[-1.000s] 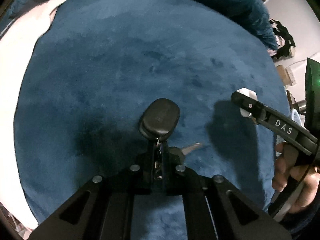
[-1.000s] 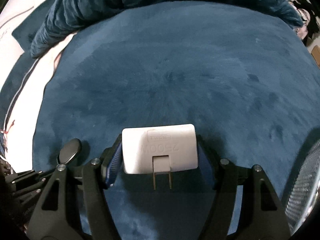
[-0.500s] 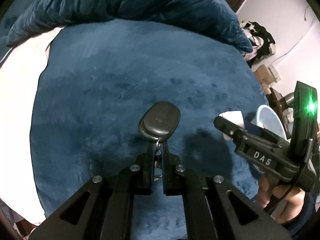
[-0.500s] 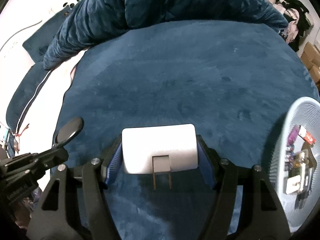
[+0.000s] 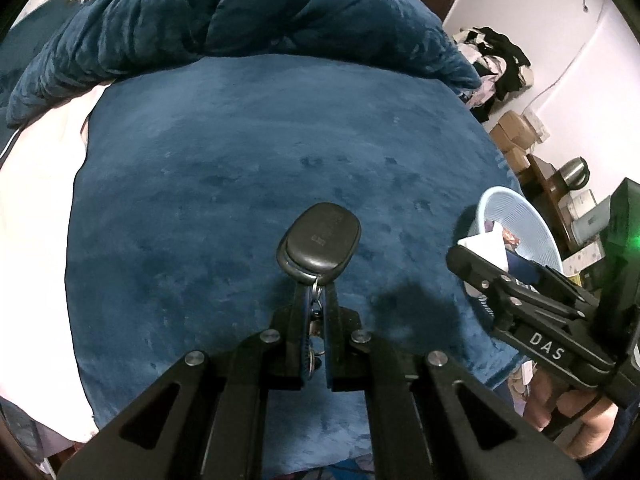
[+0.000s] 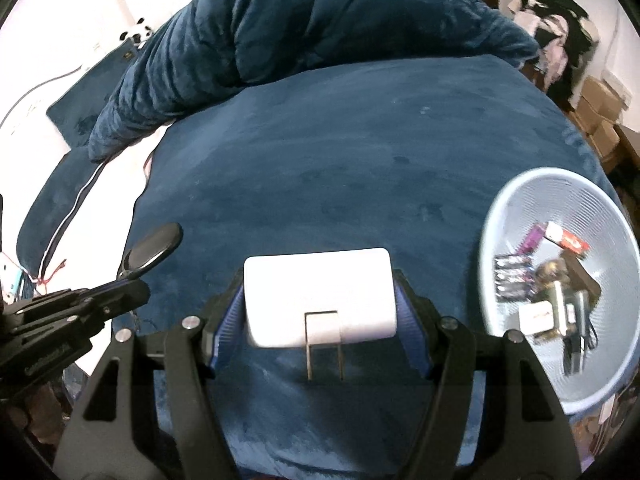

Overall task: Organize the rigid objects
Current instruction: 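Lift and carry the key fob and white charger over the basket with both tools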

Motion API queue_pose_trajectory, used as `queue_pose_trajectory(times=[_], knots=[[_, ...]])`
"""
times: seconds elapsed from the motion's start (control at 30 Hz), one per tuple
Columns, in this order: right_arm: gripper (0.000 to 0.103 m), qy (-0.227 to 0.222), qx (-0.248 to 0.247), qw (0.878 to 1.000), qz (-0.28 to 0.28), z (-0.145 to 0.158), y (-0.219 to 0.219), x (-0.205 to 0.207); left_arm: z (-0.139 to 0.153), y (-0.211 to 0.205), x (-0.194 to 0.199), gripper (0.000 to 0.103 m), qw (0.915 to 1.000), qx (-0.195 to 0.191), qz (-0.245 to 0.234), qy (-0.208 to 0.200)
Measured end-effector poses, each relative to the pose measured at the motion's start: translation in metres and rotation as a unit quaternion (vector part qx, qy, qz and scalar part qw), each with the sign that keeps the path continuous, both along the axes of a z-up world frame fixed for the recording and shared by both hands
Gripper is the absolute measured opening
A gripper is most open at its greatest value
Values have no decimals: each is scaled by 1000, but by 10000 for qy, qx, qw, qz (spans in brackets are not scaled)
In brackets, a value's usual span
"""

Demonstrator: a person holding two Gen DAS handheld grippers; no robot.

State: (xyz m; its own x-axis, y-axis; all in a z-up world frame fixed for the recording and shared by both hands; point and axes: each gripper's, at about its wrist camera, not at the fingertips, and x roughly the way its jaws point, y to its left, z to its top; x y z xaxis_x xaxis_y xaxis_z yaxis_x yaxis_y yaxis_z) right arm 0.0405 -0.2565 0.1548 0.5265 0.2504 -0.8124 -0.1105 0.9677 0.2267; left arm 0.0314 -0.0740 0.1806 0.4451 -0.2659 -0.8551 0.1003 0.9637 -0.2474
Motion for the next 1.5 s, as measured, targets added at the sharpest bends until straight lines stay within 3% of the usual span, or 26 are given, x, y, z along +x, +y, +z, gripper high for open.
queue_pose_trajectory(times=[0.9, 1.5], knots=[[68, -293, 171, 9953, -902, 22, -102, -39, 23, -86, -13, 4, 9969, 280, -708, -180], [68, -341, 240, 9818, -1850, 24, -198, -45, 63, -218, 16, 4, 9830, -38, -1774, -462]])
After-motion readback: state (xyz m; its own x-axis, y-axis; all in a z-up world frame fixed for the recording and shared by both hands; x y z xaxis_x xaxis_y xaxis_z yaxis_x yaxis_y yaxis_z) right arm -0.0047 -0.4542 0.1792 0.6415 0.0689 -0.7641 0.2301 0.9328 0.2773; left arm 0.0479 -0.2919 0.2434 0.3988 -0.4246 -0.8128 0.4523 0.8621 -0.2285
